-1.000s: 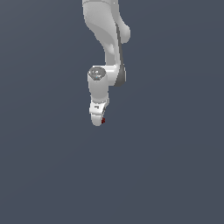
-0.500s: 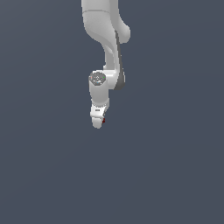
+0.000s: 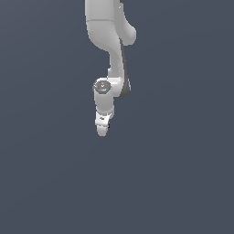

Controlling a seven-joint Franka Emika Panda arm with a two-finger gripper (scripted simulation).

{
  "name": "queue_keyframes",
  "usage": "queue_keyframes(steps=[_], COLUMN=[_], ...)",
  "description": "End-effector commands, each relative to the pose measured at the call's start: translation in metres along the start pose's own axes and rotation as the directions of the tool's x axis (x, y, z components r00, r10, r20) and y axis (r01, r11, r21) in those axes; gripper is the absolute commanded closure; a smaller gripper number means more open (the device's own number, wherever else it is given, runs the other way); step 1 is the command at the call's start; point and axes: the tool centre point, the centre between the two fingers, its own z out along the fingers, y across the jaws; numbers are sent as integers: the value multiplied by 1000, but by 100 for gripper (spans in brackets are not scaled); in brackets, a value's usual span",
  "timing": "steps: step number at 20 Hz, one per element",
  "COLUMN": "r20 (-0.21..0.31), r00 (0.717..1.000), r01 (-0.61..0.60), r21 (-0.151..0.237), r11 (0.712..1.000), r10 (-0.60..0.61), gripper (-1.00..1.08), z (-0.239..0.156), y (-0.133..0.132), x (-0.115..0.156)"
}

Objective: Pick up the object and move it to a goal position.

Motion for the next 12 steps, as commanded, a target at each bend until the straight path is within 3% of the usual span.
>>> queue_keyframes(steps=[1,12], r20=[0,0], r00=[1000,1000], r01=[0,0], r21=[-1,-1], r11=[1000,1000], r10=[0,0], gripper=[108,108], z=[0,0], y=[0,2], x=[0,3])
